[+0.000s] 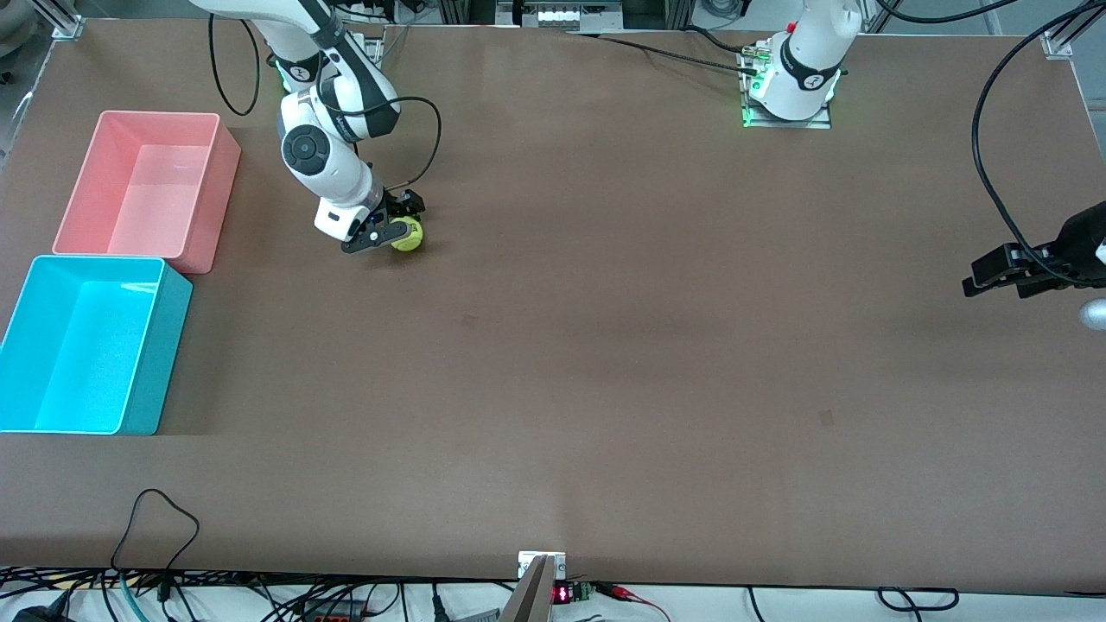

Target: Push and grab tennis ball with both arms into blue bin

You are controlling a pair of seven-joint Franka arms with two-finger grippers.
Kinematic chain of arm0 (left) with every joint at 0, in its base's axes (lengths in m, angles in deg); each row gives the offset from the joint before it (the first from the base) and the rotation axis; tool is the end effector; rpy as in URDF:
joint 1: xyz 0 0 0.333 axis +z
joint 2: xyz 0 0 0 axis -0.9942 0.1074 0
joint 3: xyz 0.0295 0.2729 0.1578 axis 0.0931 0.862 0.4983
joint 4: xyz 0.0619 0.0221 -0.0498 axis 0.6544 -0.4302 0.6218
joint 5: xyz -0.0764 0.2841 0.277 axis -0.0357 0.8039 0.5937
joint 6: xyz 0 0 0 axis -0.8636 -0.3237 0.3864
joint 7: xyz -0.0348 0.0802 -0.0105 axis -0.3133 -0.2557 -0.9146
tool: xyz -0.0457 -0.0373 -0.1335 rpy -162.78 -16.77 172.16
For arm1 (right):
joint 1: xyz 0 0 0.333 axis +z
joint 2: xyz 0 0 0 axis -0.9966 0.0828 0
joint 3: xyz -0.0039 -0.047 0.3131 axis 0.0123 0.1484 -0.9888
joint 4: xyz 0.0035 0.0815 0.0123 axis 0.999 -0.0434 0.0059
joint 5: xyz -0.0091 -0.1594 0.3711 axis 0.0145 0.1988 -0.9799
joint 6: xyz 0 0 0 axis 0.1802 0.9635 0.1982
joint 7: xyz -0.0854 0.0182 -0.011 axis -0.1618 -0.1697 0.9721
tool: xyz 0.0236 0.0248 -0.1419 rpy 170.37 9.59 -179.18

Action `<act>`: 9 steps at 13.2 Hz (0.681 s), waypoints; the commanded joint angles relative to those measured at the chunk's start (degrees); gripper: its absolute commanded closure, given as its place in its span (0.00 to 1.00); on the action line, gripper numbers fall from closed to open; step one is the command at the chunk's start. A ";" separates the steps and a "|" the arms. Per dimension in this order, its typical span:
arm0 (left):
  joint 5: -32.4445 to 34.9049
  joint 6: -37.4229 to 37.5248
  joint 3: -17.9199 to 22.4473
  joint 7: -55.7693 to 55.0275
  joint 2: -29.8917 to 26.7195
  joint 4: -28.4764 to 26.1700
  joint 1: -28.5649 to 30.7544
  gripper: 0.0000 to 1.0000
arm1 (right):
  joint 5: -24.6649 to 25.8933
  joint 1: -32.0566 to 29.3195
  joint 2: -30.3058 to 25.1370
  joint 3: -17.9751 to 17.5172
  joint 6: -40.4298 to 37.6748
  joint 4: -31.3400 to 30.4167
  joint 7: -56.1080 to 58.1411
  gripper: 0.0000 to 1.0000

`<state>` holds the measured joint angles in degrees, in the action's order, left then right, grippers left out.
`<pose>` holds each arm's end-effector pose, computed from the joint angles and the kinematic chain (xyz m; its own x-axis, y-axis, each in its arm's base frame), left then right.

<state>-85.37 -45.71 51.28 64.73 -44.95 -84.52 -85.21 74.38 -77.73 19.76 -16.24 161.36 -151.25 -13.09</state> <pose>0.6412 0.0223 0.5528 0.9992 0.0295 -0.0254 0.0315 -0.9961 0.0819 0.3829 0.1963 0.1352 0.9378 0.3265 -0.1182 0.3146 -0.9430 -0.1086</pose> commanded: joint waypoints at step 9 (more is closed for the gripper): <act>3.17 -3.55 -1.77 -3.38 -12.88 -16.40 -0.21 0.00 | -0.39 2.49 2.86 -0.01 4.94 2.42 0.48 0.00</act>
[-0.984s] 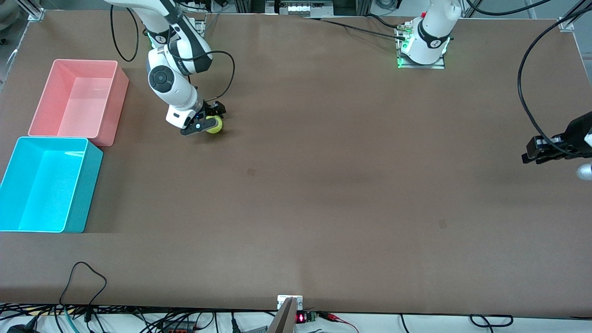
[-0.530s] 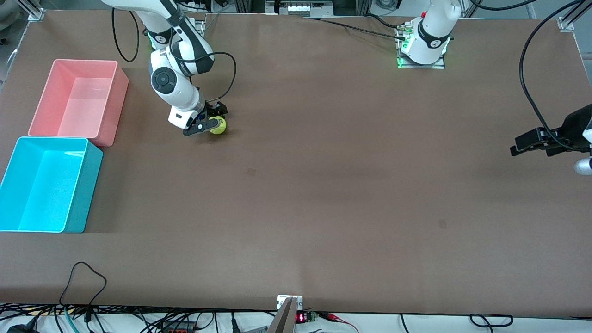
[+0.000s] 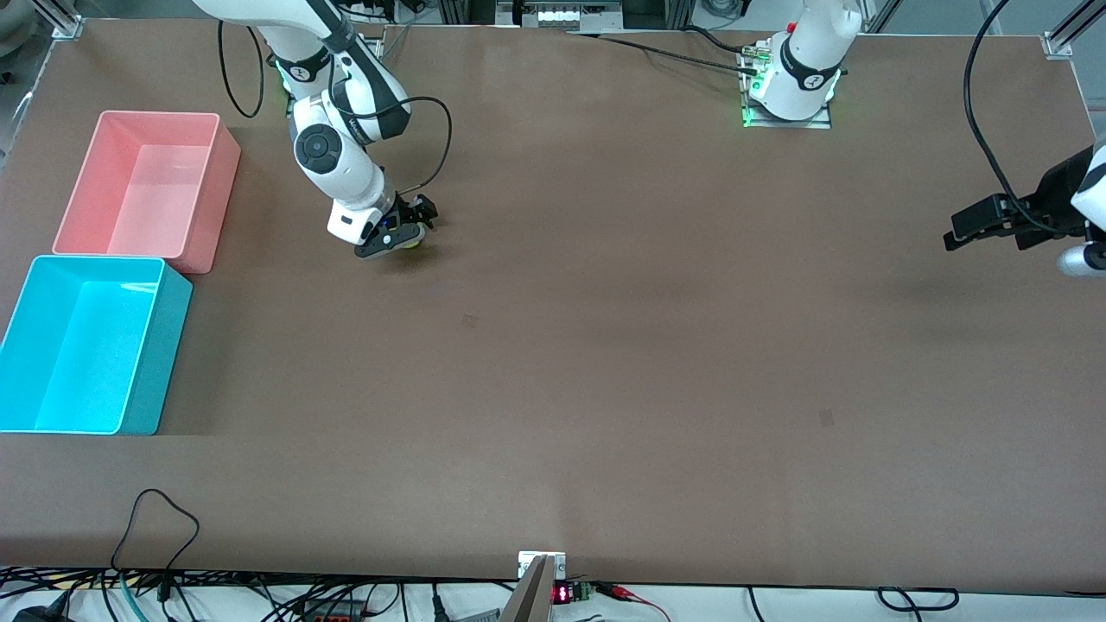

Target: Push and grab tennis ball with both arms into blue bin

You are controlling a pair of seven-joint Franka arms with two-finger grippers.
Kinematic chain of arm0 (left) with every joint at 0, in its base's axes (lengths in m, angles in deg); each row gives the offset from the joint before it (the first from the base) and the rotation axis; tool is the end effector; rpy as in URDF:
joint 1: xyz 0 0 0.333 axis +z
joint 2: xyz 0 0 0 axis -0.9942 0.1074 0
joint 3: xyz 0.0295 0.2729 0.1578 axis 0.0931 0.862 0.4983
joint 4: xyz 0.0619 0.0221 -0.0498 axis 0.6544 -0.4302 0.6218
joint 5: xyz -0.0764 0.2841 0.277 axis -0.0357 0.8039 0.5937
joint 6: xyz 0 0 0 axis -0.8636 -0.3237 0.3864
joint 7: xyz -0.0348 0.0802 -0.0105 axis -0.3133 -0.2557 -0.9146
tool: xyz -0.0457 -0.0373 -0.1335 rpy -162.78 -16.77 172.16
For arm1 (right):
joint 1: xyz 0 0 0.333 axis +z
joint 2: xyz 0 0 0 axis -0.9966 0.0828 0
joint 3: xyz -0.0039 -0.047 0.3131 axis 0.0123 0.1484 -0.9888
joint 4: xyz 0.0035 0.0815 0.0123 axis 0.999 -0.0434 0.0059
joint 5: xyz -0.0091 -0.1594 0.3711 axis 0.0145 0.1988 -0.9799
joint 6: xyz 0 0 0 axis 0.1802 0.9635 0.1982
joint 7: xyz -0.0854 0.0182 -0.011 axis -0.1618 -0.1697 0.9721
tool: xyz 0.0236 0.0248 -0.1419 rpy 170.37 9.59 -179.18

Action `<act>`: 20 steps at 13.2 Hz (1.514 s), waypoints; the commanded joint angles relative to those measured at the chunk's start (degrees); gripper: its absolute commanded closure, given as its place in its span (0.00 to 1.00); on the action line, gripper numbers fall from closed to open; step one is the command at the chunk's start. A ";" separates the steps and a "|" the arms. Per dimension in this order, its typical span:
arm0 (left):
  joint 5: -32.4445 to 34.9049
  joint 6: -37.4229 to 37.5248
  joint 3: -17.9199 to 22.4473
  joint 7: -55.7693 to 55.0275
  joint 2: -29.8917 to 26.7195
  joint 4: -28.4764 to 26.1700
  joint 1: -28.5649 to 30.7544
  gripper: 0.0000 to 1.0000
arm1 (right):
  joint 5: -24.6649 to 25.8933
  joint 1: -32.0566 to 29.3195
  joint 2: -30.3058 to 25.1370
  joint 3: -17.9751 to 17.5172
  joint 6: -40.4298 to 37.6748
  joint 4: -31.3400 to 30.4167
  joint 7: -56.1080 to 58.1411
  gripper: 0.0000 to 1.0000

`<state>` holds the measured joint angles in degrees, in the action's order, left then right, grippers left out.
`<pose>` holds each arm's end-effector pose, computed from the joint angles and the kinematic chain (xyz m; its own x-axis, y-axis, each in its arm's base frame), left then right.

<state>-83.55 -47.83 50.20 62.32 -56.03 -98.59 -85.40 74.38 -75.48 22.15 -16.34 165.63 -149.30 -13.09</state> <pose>0.5852 0.0165 0.5561 0.9974 0.0556 -0.0449 0.0586 -0.9959 0.0683 0.3924 0.2212 0.1336 0.9325 0.3575 -0.0516 0.3495 -0.9291 -0.1213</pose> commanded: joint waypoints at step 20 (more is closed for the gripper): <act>3.63 -1.00 -0.95 1.41 -1.09 -1.63 -0.11 0.00 | 0.40 -0.37 0.30 0.17 -2.84 0.64 1.26 0.85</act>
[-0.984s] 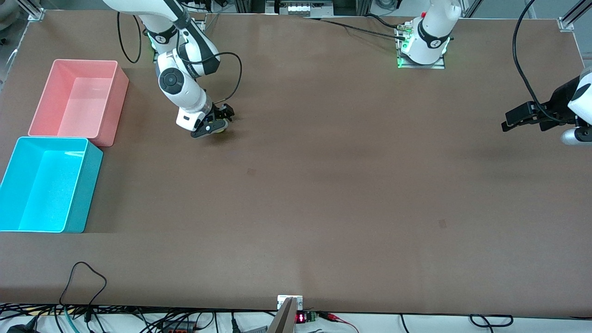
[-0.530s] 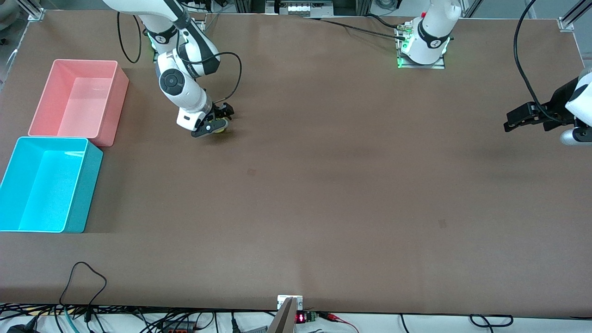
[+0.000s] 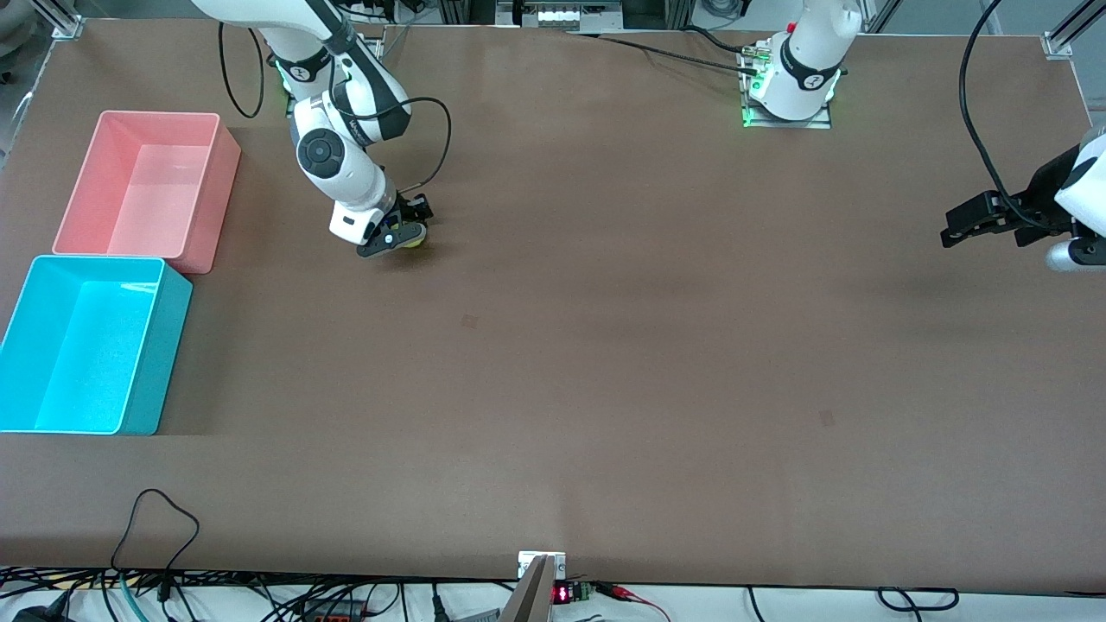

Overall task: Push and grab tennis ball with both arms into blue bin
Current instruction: 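Carry the held ball with the right gripper toward the cyan bin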

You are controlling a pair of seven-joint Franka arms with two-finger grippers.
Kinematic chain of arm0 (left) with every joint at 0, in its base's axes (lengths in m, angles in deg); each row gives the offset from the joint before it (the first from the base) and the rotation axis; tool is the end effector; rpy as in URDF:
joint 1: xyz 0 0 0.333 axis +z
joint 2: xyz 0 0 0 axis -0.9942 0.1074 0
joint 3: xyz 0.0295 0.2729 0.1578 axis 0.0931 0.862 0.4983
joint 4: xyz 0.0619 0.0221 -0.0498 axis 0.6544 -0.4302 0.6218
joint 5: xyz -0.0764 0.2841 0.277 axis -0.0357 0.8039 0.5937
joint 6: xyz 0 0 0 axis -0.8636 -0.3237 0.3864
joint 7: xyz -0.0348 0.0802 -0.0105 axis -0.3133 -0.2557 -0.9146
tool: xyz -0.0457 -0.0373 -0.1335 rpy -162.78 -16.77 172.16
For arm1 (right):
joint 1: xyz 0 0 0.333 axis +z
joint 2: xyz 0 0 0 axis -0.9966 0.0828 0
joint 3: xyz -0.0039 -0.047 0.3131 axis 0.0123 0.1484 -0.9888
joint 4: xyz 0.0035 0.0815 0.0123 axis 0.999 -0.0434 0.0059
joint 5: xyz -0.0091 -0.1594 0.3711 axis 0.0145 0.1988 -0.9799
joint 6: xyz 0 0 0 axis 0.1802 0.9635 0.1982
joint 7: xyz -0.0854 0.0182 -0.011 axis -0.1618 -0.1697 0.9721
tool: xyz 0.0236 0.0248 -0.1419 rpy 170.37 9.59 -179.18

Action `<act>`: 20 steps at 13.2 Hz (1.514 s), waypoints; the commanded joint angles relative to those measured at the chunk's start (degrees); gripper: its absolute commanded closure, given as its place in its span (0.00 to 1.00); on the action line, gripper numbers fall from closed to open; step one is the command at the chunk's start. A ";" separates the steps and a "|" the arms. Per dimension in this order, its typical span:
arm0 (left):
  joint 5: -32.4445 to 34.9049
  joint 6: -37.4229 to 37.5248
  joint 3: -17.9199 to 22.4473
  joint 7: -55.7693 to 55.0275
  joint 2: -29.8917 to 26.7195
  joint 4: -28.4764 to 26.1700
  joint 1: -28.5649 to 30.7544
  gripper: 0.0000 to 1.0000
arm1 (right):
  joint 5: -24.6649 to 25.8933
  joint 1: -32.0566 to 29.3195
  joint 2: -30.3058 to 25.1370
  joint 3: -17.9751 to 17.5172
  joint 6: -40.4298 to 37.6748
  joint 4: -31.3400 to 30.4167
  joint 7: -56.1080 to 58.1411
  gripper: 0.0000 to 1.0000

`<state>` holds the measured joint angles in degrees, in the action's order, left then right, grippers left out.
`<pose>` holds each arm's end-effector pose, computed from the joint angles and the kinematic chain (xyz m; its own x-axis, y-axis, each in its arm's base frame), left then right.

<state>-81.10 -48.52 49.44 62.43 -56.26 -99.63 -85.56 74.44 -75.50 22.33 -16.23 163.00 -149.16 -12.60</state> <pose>0.5845 0.0137 0.5503 0.9982 0.0378 -0.0468 0.0391 -0.9989 0.0269 0.3867 0.2186 0.1294 0.9248 0.3681 -0.0966 0.3560 -0.9265 -0.1221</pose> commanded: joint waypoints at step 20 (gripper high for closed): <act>0.57 -0.22 -0.19 1.30 -0.69 -0.41 0.06 0.00 | 8.16 -10.53 -0.51 33.36 -37.74 35.65 25.63 0.91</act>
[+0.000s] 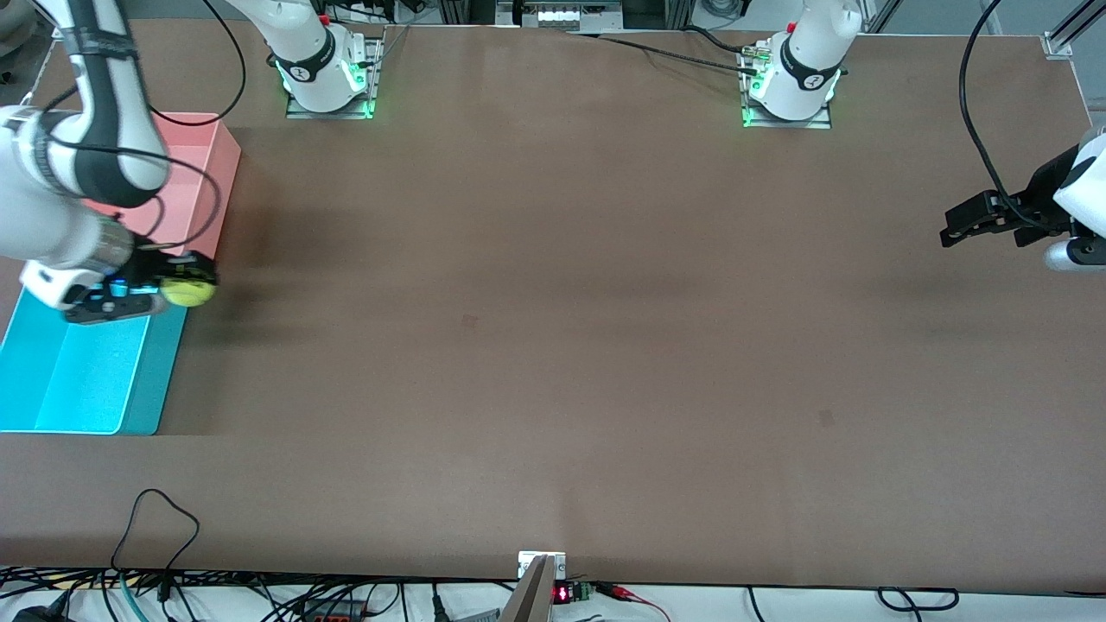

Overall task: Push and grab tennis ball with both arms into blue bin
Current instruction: 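Lower the ball into the cyan bin and open the right gripper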

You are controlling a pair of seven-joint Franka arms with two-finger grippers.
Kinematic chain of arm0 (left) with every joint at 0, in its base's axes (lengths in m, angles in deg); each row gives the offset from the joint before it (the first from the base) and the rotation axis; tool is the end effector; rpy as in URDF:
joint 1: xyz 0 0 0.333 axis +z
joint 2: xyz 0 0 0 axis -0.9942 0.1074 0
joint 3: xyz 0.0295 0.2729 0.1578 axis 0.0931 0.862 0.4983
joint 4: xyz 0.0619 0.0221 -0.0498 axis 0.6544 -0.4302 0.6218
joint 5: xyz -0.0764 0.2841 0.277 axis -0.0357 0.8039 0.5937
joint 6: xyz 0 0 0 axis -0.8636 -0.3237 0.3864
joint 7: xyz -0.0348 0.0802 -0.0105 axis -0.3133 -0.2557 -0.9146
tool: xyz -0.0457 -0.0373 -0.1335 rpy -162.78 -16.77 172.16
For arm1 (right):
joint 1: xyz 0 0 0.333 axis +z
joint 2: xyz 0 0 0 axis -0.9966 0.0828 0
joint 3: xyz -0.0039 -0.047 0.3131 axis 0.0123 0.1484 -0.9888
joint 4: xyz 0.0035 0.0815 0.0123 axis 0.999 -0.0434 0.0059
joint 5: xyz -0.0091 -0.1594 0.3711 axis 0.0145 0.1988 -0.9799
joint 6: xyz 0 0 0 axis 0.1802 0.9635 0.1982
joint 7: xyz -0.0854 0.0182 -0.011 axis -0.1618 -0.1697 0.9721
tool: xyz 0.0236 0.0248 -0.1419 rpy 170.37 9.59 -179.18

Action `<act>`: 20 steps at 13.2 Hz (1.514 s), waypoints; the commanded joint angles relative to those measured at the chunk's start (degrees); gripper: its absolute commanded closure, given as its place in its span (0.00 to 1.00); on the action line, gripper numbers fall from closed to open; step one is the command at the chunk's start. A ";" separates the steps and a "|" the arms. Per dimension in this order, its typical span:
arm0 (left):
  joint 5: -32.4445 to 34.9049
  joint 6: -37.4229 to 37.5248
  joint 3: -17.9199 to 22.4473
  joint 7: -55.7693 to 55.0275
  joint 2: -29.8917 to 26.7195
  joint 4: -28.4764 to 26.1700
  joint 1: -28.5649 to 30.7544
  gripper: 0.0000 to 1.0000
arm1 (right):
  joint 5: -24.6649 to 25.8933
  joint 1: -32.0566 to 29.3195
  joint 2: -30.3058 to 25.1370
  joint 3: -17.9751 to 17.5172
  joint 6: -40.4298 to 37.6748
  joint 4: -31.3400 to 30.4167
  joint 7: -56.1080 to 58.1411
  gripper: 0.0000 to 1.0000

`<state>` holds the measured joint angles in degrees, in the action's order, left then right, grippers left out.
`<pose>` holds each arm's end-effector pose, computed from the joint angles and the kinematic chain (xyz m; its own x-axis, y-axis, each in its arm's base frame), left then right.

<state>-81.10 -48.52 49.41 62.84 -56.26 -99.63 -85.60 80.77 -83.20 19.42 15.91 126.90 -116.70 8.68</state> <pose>0.5845 0.0130 0.5503 0.9985 0.0294 -0.0466 0.0307 -0.9992 0.0273 0.5733 -0.1137 0.3199 0.9803 0.1655 -0.1073 0.1650 -0.9862 -0.0140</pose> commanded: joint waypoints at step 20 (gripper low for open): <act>0.48 -0.14 -0.16 0.63 -0.78 -0.32 0.09 0.00 | 9.30 -16.02 21.14 1.23 13.73 4.17 8.42 0.59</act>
<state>-81.10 -48.52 49.36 62.91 -56.26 -99.63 -85.62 90.27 -98.18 39.62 17.90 140.09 -113.18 17.30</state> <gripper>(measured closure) 0.000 0.348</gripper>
